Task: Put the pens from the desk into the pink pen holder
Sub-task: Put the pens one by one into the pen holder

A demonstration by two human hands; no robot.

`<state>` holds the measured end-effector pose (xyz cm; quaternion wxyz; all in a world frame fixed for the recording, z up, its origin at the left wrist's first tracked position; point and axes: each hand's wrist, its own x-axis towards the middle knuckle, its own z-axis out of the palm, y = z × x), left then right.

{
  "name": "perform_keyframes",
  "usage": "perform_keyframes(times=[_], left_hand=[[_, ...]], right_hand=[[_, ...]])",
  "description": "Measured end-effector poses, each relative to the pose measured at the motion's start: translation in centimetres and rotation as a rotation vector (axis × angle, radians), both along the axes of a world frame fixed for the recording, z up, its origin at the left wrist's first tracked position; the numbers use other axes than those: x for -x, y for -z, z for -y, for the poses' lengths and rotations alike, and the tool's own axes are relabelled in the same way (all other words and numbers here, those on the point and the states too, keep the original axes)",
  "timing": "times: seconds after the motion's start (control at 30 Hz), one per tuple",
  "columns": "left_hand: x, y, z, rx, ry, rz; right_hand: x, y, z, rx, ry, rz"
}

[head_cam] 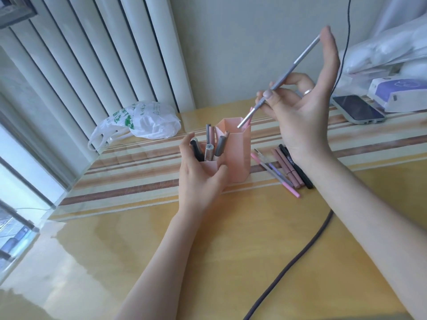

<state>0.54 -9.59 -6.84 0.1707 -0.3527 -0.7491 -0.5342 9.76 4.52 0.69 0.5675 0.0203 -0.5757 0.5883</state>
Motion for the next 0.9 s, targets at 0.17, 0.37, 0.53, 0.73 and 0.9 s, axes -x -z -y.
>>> perform_keyframes(times=[0.17, 0.37, 0.53, 0.73, 0.9], left_hand=[[0.1, 0.1, 0.0, 0.002, 0.007, -0.008], [0.2, 0.2, 0.1, 0.001, -0.011, 0.009], [0.5, 0.4, 0.1, 0.007, -0.016, 0.020], [0.5, 0.0, 0.3, 0.027, -0.026, -0.004], [0.6, 0.1, 0.3, 0.022, -0.016, -0.031]], right_hand=[[0.6, 1.2, 0.1, -0.391, 0.221, 0.158], [1.8, 3.0, 0.1, -0.627, 0.352, 0.303], [1.5, 2.7, -0.6, -0.523, 0.320, 0.279], [0.1, 1.5, -3.6, -0.220, 0.288, 0.481], [0.2, 4.0, -4.8, -0.581, 0.282, 1.092]])
